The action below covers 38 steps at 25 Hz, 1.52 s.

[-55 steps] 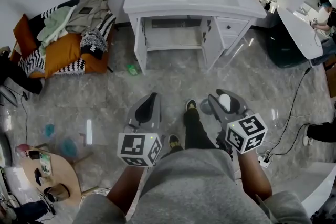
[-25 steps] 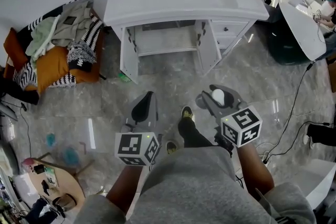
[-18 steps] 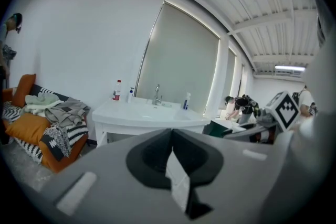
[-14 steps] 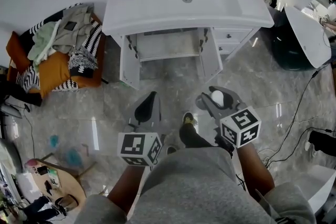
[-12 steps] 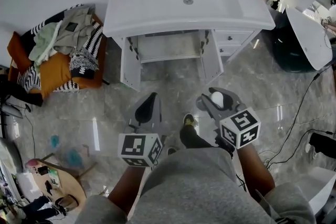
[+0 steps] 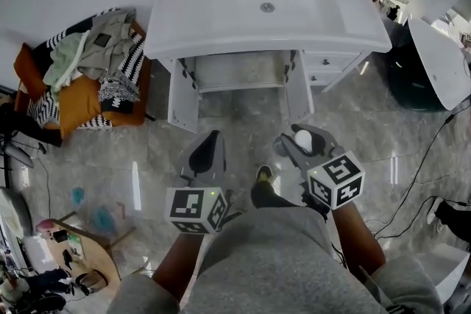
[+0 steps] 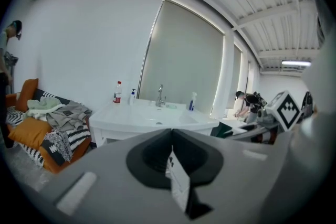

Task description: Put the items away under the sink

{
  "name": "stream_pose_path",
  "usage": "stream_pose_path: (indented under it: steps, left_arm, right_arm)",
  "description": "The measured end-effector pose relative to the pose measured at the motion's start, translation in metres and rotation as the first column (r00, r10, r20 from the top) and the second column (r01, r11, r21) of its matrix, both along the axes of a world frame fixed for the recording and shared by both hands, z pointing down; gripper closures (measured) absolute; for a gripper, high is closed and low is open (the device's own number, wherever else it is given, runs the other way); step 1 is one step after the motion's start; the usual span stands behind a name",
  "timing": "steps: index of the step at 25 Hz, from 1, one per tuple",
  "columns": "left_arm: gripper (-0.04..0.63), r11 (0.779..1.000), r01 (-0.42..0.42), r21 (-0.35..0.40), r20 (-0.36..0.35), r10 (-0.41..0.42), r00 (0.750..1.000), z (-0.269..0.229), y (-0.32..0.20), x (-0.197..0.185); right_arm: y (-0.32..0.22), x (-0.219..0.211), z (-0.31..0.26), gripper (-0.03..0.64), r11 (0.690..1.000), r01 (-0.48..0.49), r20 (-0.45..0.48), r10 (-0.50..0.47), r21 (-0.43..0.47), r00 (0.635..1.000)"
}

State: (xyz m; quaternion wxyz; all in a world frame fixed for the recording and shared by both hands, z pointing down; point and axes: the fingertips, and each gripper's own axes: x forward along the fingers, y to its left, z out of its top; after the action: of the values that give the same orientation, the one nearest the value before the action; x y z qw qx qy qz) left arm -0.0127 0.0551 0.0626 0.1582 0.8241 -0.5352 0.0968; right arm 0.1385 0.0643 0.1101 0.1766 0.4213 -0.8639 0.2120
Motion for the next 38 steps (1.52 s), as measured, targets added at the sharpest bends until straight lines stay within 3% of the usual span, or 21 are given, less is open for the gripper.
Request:
stream_pose_path:
  steps: [24,38]
  left_arm:
    - [0.583,0.997,0.065,0.031,0.034,-0.066,0.997,-0.005,-0.024,0.007]
    - [0.583,1.0,0.03,-0.006,0.025,-0.03,0.999,0.005,-0.054,-0.016]
  right_arm:
    - [-0.035,-0.002,0.001,0.489,0.995,0.094,0.032,-0.095,0.024,0.995]
    - [-0.067,-0.031,-0.002,0.489,0.997,0.071,0.029,-0.072,0.016,0.997]
